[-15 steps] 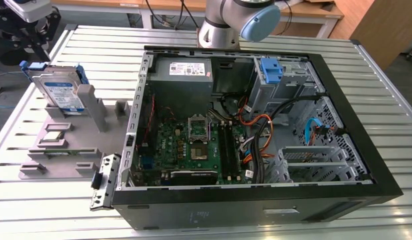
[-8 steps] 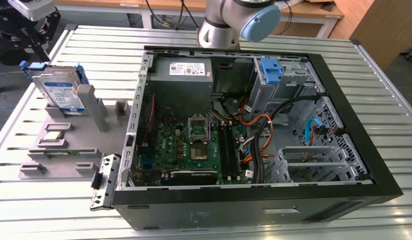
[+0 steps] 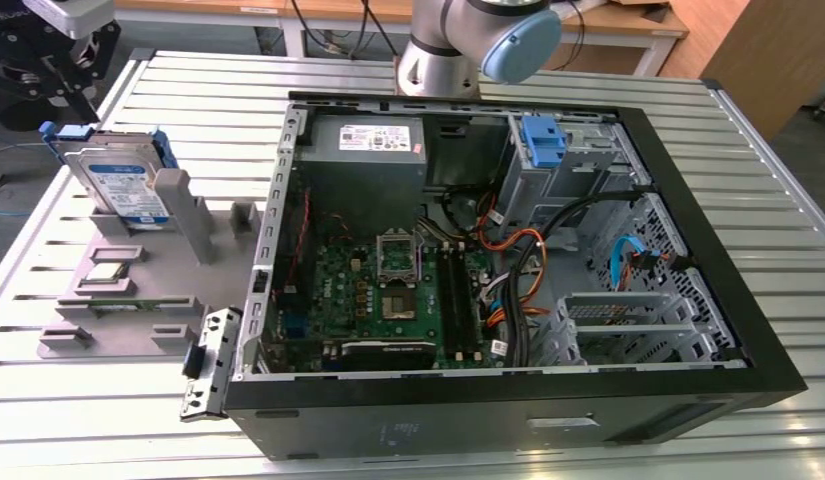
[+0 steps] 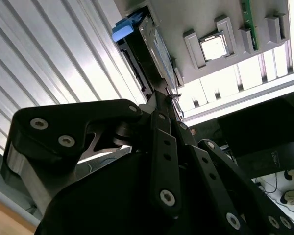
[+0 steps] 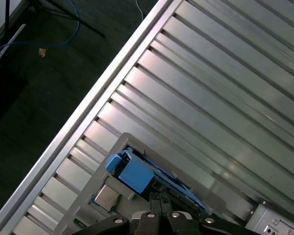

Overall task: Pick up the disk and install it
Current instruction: 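Pick up the disk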

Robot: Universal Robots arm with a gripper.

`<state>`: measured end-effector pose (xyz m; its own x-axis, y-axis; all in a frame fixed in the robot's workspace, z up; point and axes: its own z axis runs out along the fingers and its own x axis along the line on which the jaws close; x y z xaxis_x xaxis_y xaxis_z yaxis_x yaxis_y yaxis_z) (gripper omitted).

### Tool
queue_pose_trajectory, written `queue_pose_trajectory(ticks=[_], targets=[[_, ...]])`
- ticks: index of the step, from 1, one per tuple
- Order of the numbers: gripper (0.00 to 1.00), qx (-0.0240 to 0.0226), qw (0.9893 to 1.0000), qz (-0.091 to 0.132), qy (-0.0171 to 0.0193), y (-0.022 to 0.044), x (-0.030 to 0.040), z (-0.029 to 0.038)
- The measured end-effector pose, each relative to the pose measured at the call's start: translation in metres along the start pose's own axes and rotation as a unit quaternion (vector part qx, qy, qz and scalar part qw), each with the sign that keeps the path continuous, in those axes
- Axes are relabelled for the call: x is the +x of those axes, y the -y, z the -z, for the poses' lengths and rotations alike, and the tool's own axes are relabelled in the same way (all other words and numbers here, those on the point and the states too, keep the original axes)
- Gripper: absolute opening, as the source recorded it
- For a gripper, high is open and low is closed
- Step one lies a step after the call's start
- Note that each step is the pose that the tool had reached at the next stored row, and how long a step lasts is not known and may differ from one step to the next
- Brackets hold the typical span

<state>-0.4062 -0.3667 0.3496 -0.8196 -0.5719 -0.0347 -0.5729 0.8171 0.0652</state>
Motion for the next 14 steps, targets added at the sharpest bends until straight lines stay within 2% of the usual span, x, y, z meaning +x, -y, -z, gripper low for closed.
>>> queue_pose_trajectory(ticks=[8,14], targets=[[0.10,-0.0012,0.9994,0.034,-0.0022,0.0000,0.0000,0.0000],[0.10,-0.0021,0.9981,0.061,-0.0040,0.0000,0.0000,0.0000]])
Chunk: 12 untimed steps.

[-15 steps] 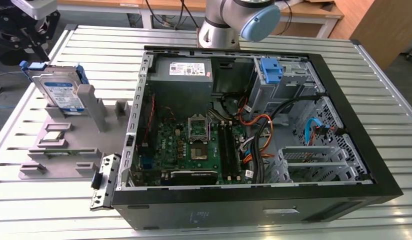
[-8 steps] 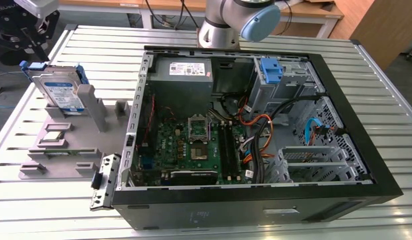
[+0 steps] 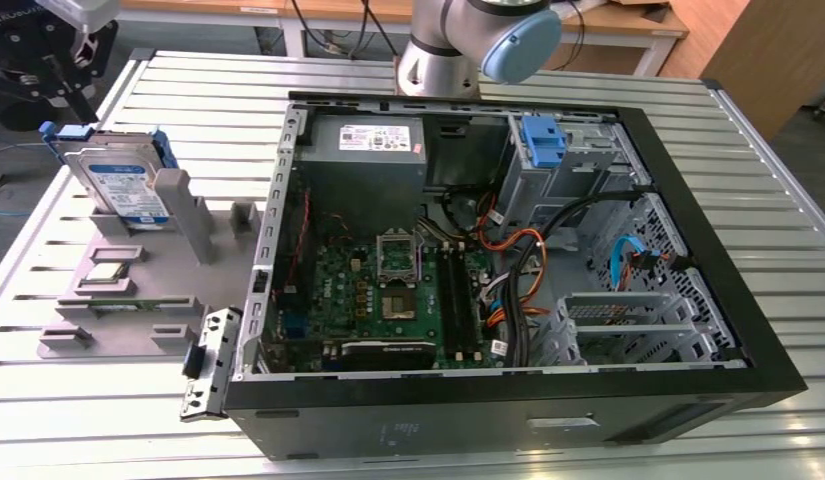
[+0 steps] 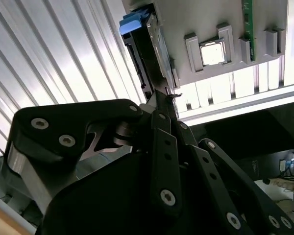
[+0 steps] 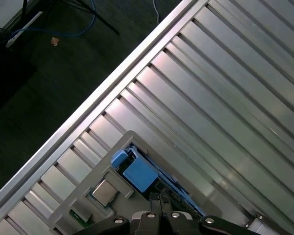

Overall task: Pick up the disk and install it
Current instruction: 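Pick up the disk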

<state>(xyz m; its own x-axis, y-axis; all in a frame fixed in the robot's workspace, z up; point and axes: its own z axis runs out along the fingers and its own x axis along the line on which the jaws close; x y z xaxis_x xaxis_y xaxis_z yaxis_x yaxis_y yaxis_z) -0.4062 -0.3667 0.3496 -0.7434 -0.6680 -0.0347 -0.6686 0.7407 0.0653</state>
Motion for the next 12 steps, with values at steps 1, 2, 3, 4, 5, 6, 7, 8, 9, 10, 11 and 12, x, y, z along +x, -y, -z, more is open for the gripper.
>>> queue_pose_trajectory(ticks=[1,2,3,4,5,6,7,8,9,10,11,12], targets=[[0.10,-0.0002,1.0000,0.006,-0.0004,0.0000,0.0000,0.0000],[0.10,-0.0004,0.9999,0.011,-0.0007,0.0000,0.0000,0.0000],[0.10,-0.0006,0.9999,0.017,-0.0011,0.0000,0.0000,0.0000],[0.10,-0.0007,0.9997,0.022,-0.0014,0.0000,0.0000,-0.0001],[0.10,-0.0010,0.9996,0.028,-0.0018,0.0000,0.0000,-0.0001],[0.10,-0.0012,0.9994,0.034,-0.0022,0.0000,0.0000,-0.0001],[0.10,-0.0014,0.9992,0.040,-0.0026,0.0000,0.0000,-0.0001],[0.10,-0.0016,0.9989,0.046,-0.0030,0.0000,0.0000,-0.0001],[0.10,-0.0018,0.9986,0.052,-0.0033,0.0000,0.0000,-0.0001],[0.10,-0.0021,0.9983,0.059,-0.0037,0.0000,0.0000,-0.0002],[0.10,-0.0024,0.9979,0.065,-0.0042,0.0000,0.0000,-0.0002],[0.10,-0.0026,0.9974,0.072,-0.0046,0.0000,0.0000,-0.0002]])
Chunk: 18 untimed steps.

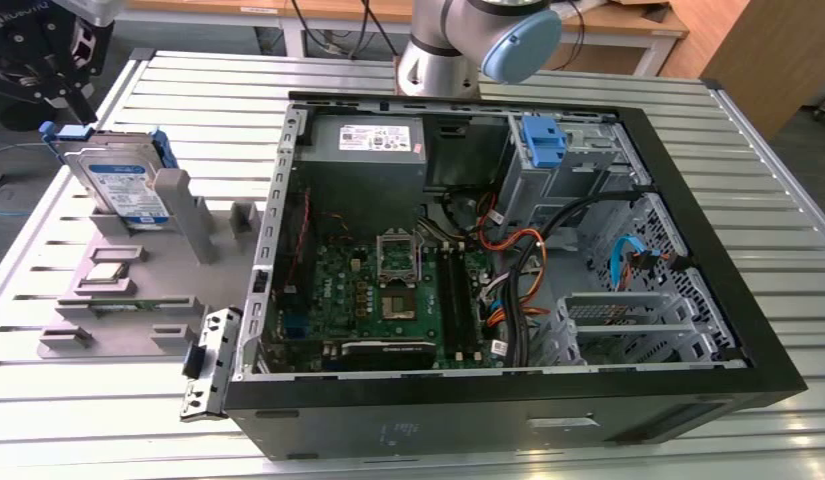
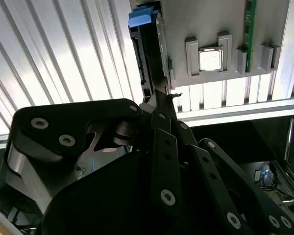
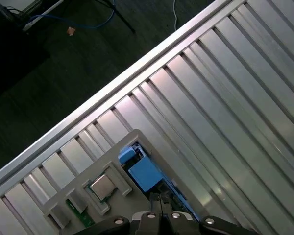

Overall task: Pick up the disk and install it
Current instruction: 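Pick up the disk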

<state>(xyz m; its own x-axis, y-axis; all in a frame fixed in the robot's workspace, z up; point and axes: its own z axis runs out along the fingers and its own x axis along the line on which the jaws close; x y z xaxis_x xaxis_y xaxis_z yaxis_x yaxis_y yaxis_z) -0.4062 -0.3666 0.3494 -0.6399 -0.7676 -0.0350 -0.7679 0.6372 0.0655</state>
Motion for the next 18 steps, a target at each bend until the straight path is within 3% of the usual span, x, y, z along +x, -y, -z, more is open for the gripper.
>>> queue_pose_trajectory(ticks=[4,9,14,18], targets=[[0.10,-0.0011,0.9996,0.027,-0.0016,0.0000,0.0000,-0.0002],[0.10,-0.0030,0.9980,0.063,-0.0031,0.0000,0.0000,-0.0006],[0.10,-0.0043,0.9954,0.096,-0.0052,0.0001,0.0000,-0.0011],[0.10,-0.0053,0.9922,0.125,-0.0071,0.0001,0.0001,-0.0016]])
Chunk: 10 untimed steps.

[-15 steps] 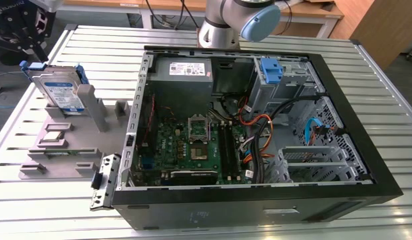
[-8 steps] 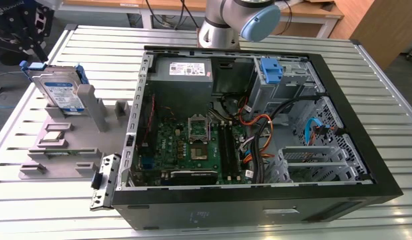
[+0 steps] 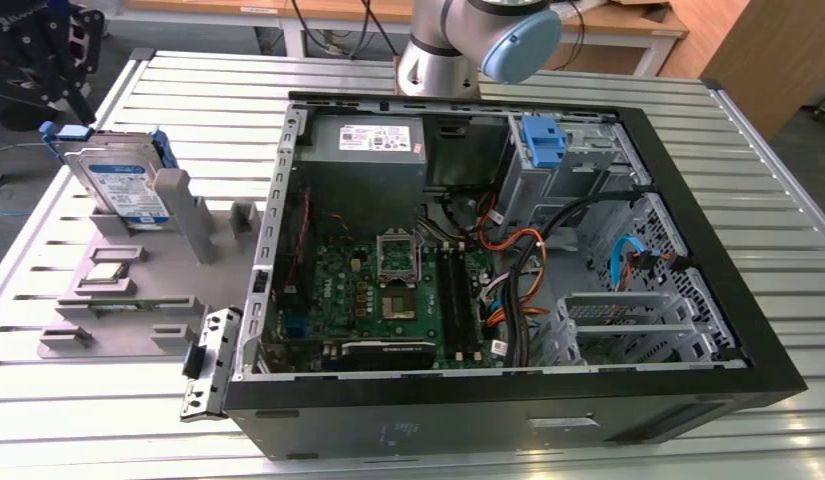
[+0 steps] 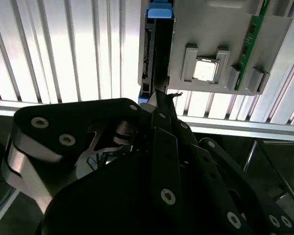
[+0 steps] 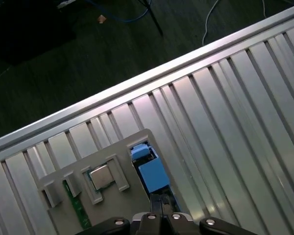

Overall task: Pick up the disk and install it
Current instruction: 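Pick up the disk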

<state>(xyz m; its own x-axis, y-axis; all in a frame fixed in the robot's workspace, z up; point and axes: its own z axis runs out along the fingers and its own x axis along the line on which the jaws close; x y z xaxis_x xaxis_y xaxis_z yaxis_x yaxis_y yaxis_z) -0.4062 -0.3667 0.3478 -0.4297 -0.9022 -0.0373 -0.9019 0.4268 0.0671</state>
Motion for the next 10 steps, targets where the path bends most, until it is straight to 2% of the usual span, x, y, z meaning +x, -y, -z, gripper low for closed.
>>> queue_pose_trajectory(ticks=[3,7,8,9,10], targets=[[0.10,-0.0009,0.9997,0.023,-0.0015,0.0001,0.0000,-0.0005],[0.10,-0.0021,0.9986,0.052,-0.0032,0.0001,0.0000,-0.0014],[0.10,-0.0030,0.9973,0.073,-0.0043,0.0001,0.0001,-0.0021],[0.10,-0.0035,0.9953,0.097,-0.0053,0.0002,0.0001,-0.0027],[0.10,-0.0015,0.9950,0.100,-0.0046,0.0001,0.0002,-0.0028]])
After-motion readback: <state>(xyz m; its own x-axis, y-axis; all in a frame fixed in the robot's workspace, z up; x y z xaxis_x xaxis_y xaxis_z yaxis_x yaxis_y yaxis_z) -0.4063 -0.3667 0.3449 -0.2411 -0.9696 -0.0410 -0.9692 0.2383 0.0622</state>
